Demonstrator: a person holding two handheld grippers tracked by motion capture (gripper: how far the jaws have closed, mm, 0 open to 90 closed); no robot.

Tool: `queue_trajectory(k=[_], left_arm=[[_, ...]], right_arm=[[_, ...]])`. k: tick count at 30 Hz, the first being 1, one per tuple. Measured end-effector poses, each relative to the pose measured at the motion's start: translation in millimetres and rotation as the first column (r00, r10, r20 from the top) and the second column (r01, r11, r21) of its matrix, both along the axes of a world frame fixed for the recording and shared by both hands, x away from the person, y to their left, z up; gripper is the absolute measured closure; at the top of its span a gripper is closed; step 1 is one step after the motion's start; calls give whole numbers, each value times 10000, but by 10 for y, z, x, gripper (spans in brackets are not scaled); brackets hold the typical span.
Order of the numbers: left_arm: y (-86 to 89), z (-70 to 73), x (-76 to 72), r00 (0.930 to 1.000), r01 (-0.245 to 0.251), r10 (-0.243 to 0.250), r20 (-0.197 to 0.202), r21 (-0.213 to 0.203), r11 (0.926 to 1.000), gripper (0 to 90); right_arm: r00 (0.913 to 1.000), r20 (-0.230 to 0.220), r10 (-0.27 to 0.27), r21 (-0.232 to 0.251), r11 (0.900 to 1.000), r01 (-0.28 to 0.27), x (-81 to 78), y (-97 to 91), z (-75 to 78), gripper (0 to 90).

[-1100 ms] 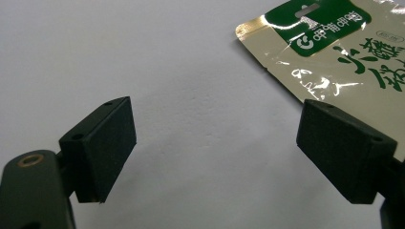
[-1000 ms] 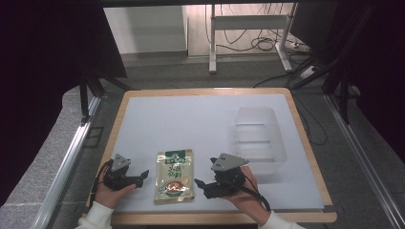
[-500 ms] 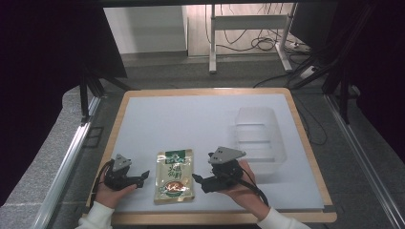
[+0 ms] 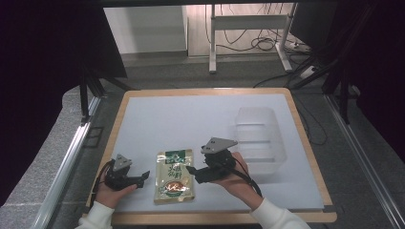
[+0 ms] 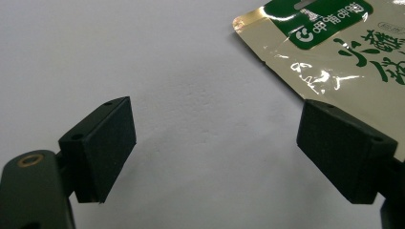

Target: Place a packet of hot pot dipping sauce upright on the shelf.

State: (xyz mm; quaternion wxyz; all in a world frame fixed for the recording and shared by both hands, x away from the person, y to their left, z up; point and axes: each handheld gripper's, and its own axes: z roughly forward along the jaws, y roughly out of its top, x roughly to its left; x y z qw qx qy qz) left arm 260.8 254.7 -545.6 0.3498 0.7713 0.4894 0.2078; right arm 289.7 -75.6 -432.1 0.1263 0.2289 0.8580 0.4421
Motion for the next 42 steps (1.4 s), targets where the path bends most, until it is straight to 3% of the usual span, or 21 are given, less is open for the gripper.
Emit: queue_trajectory(k=[8,15,25,42], left_arm=[[-6,-1,-2,10000,-22,22,56,-84,10000,130],[-2,-3,3,10000,12,-11,63,-68,10000,130],[7,9,-7,9999,-1,3,145,-133,9999,131],[6,11,-10,9999,13,-11,120,-90,10000,131]], right_arm=[[9999,-120,24,-60,10000,-24,119,88,4,182],[9991,-428,-49,-58,10000,47,333,212,-42,183],[9958,-914,-47,-367,9993,13,651,462,-214,191],[9922,-1241,-104,-947,9955,-15,907,570,-491,208]])
